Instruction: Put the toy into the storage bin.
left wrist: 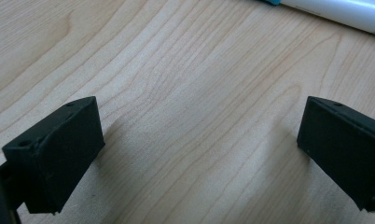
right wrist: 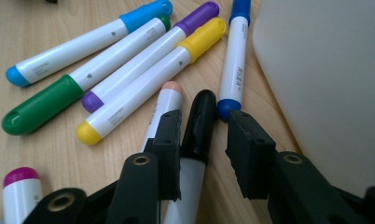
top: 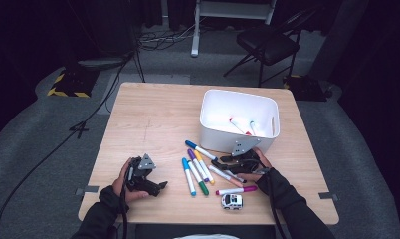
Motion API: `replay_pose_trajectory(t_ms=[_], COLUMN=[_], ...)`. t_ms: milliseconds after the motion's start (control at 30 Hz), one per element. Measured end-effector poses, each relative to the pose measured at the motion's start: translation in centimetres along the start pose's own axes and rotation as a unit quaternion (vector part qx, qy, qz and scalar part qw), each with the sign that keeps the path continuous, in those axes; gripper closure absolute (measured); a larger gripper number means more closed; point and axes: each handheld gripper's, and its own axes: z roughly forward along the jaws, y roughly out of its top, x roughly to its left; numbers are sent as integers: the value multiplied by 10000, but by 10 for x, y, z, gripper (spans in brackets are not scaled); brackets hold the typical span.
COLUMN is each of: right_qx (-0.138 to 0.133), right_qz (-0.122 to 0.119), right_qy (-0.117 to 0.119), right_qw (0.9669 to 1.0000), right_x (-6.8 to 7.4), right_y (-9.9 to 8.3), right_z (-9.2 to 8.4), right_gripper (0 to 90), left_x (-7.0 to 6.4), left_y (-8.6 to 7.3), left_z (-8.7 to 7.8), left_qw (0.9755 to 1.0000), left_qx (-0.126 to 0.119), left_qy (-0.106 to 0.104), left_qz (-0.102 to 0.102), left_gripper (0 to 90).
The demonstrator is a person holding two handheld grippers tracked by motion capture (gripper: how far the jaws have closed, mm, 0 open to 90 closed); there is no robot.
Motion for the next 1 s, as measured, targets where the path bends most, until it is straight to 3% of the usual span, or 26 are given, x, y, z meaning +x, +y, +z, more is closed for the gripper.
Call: replay_pose_trajectory(t_ms=[133,300,367,533,733,1000], right_qx=[147,83,72,37,118,-147], right_qz=[106,54,86,-8,-42,-145], right_qy=[31,63,40,28,95,123], right_qw=[9998,9999,9999,10000,9999,9997], right_x=[-1,-7,-6,-3,-1,3], right_y=[-2,-5,-5,-7,-9,-3], right_z=[6,9,9,8,3,-15], right_gripper=[657,696,738,745,747,748], left_x=[0,0,0,0,0,0], left_y=[0,0,0,0,0,0], left_z=[0,0,0,0,0,0], left_qw=[10000,10000,10000,10000,10000,10000], left_qx=[-6,-7,-7,-8,4,2], left_qy=[14,14,10,3,1,-6], left_qz=[-1,0,-7,-5,-2,-3], left_gripper=[6,6,6,6,6,6])
